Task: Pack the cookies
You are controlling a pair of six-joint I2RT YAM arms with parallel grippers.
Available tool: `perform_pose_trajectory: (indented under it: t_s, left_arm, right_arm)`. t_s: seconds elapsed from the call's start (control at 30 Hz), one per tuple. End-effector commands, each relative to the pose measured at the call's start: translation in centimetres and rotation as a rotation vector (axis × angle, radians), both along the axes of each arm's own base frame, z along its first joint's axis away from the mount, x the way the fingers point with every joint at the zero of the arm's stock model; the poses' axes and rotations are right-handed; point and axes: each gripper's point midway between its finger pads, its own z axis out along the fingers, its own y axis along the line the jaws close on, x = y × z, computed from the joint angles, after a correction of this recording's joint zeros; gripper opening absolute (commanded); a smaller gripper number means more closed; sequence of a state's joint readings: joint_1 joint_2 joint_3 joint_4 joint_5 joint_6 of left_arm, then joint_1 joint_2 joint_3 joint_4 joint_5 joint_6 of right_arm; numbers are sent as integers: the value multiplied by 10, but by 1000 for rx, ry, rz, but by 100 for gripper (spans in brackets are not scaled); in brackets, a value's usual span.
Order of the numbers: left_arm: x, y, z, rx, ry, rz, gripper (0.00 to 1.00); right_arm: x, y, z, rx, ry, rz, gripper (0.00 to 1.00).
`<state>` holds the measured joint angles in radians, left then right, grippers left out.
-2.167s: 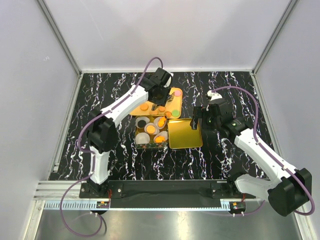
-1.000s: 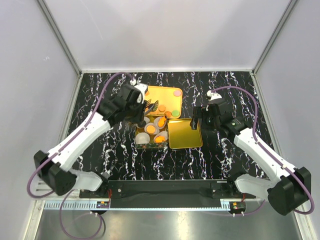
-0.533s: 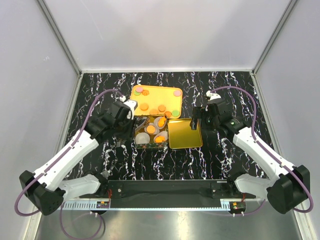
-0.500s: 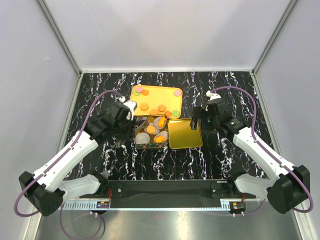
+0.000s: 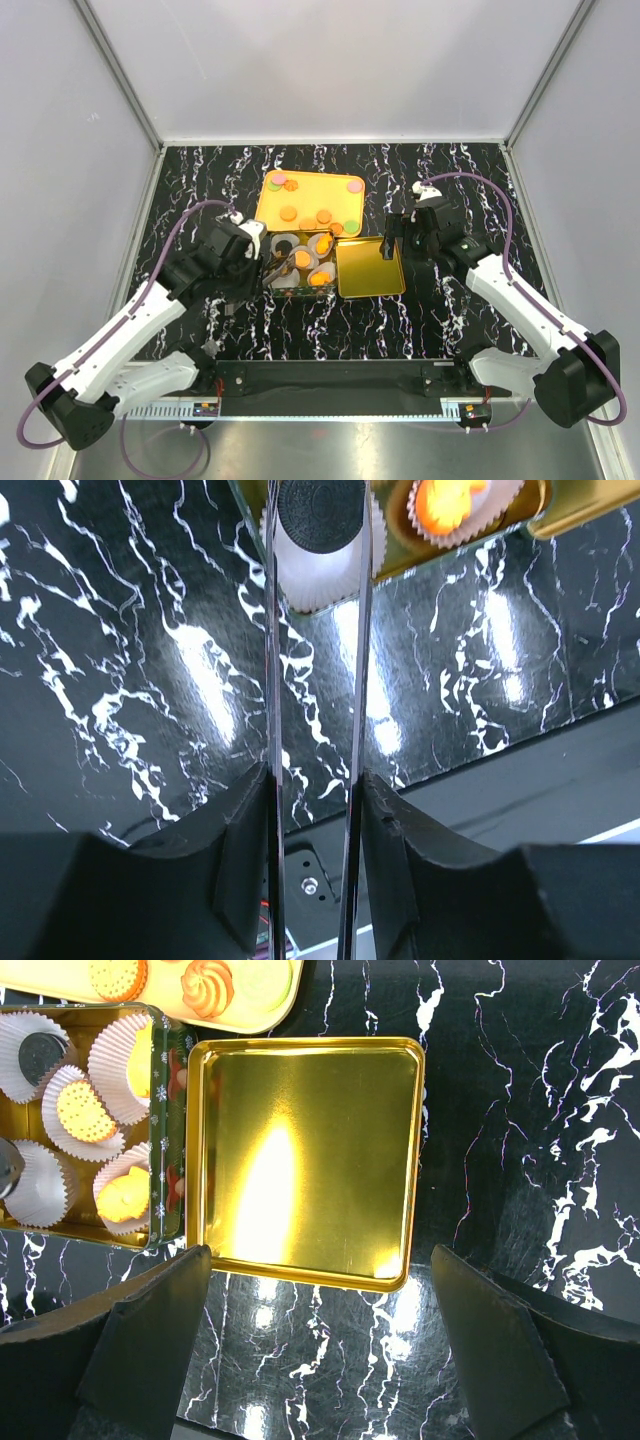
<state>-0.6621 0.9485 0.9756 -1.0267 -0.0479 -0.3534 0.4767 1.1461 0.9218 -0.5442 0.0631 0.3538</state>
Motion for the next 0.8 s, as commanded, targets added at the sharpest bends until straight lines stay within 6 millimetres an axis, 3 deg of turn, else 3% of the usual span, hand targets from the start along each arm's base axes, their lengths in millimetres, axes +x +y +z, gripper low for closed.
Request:
perform_pose_trajectory:
  t_s: [0.0, 0.27, 0.77]
  left_arm:
    - [-6, -7, 7, -55, -8, -12, 41]
    - [-12, -9, -3, -59, 20, -1, 41]
    - [-9, -10, -1, -60, 4, 14, 42]
  right_arm:
    - [10, 0, 16, 1, -53, -6, 100]
    - [8, 0, 18, 9, -61, -7, 100]
    - [7, 0, 21, 17, -70, -4, 100]
